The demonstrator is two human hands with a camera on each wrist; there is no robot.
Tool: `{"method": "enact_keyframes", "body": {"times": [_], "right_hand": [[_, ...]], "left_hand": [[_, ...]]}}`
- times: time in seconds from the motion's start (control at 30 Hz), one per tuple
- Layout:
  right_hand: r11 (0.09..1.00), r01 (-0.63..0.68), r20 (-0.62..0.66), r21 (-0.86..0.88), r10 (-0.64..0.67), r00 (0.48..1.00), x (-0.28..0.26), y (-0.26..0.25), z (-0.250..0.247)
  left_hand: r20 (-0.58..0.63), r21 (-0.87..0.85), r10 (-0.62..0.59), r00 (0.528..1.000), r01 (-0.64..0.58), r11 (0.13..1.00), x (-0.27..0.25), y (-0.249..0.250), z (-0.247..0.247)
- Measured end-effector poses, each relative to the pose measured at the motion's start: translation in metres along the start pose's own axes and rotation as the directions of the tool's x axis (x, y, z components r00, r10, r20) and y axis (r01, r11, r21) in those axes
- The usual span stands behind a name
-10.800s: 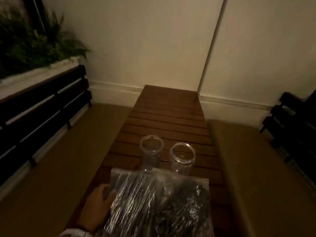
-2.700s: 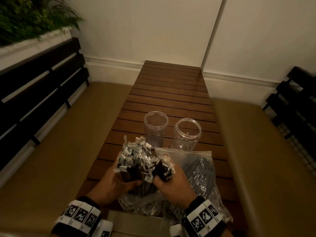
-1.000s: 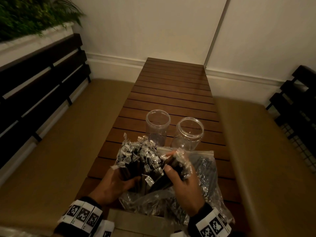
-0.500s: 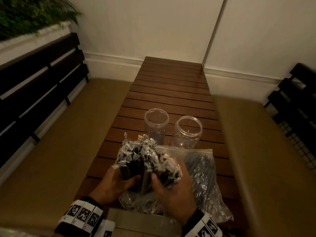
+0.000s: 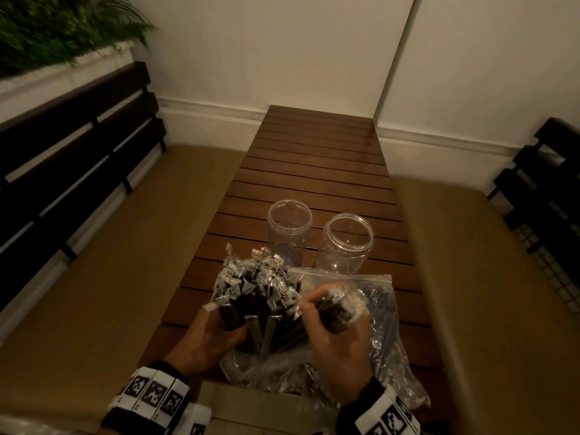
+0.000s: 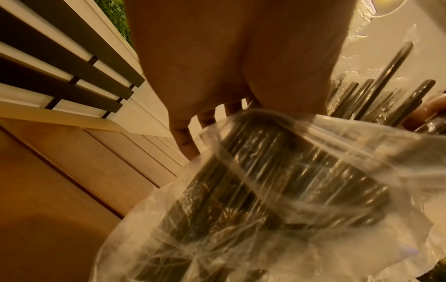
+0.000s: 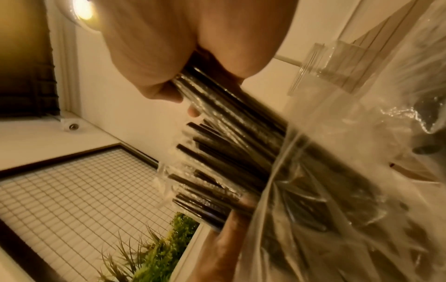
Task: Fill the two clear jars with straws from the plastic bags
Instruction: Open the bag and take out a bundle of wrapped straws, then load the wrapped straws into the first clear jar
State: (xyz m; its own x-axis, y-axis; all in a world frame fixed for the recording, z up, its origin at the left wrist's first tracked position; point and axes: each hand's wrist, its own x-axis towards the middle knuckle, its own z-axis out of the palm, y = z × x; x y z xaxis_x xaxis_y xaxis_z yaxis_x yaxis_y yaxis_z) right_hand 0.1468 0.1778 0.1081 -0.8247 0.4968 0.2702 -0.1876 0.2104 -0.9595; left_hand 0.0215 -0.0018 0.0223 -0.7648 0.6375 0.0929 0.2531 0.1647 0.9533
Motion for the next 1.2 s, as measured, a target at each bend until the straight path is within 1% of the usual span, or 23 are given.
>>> {"method": "enact_keyframes", "body": {"times": [0.1,0.17,0.2,0.33,0.43,0.47,0.53,0.6,0.63,0.7,0.77,0.8,0.93,1.0,1.07,1.13,1.2], "right_hand": [[0.991,-0.107,-0.05,0.078,0.111,0.993,0.001,-0.007,-0.001],[0.986,-0.129,-0.096,0.102,0.139,0.986,0.002,-0.012,-0.001],[0.989,-0.116,-0.107,0.095,0.126,0.986,0.004,-0.017,-0.002],[0.995,0.008,-0.136,0.104,0.006,0.991,0.012,-0.043,-0.007],[0.993,0.066,-0.099,0.099,-0.056,0.994,0.016,-0.055,-0.012],[0.993,0.078,-0.099,0.09,-0.069,0.993,0.017,-0.057,-0.014],[0.992,0.083,-0.112,0.093,-0.073,0.991,0.019,-0.062,-0.017],[0.991,0.085,-0.11,0.103,-0.073,0.991,0.021,-0.066,-0.02],[0.989,0.084,-0.106,0.123,-0.071,0.992,0.023,-0.068,-0.022],[0.973,0.08,-0.101,0.219,-0.059,0.993,0.028,-0.073,-0.028],[0.948,0.087,-0.103,0.307,-0.058,0.993,0.037,-0.081,-0.034],[0.942,0.102,-0.109,0.32,-0.07,0.992,0.041,-0.086,-0.038],[0.919,0.195,-0.15,0.343,-0.152,0.977,0.059,-0.107,-0.048],[0.894,0.251,-0.185,0.372,-0.193,0.964,0.07,-0.116,-0.05],[0.871,0.297,-0.218,0.391,-0.226,0.949,0.083,-0.122,-0.049],[0.863,0.322,-0.255,0.39,-0.235,0.938,0.099,-0.122,-0.044],[0.884,0.3,-0.3,0.358,-0.195,0.934,0.118,-0.112,-0.035]], "left_hand": [[0.007,-0.031,0.001,1.0,0.0,1.0,-0.001,0.007,0.0],[0.018,-0.02,0.019,1.0,-0.019,1.0,-0.001,0.013,0.002],[0.023,-0.021,0.03,0.999,-0.03,0.999,-0.002,0.013,0.002],[0.033,-0.046,0.063,0.997,-0.061,0.997,-0.001,0.02,0.004],[0.016,-0.051,0.082,0.997,-0.081,0.995,-0.001,0.02,0.003],[0.001,-0.051,0.09,0.996,-0.09,0.995,-0.002,0.017,0.002],[-0.003,-0.055,0.072,0.997,-0.072,0.996,-0.002,0.012,0.001],[-0.008,-0.093,0.057,0.998,-0.057,0.994,-0.003,0.018,0.0],[0.01,-0.121,0.061,0.998,-0.06,0.991,-0.003,0.022,0.001],[0.013,-0.17,0.064,0.998,-0.061,0.984,-0.005,0.023,-0.003],[-0.027,-0.154,0.083,0.996,-0.086,0.984,-0.007,0.02,-0.007],[-0.038,-0.15,0.083,0.996,-0.088,0.985,-0.008,0.019,-0.01],[-0.073,-0.169,0.081,0.994,-0.092,0.981,-0.012,0.02,-0.018],[-0.088,-0.14,0.107,0.99,-0.118,0.983,-0.013,0.021,-0.021],[-0.098,-0.132,0.108,0.989,-0.12,0.984,-0.014,0.019,-0.021],[-0.106,-0.132,0.086,0.991,-0.1,0.986,-0.015,0.018,-0.022],[-0.089,-0.132,0.06,0.994,-0.072,0.989,-0.015,0.016,-0.021]]}}
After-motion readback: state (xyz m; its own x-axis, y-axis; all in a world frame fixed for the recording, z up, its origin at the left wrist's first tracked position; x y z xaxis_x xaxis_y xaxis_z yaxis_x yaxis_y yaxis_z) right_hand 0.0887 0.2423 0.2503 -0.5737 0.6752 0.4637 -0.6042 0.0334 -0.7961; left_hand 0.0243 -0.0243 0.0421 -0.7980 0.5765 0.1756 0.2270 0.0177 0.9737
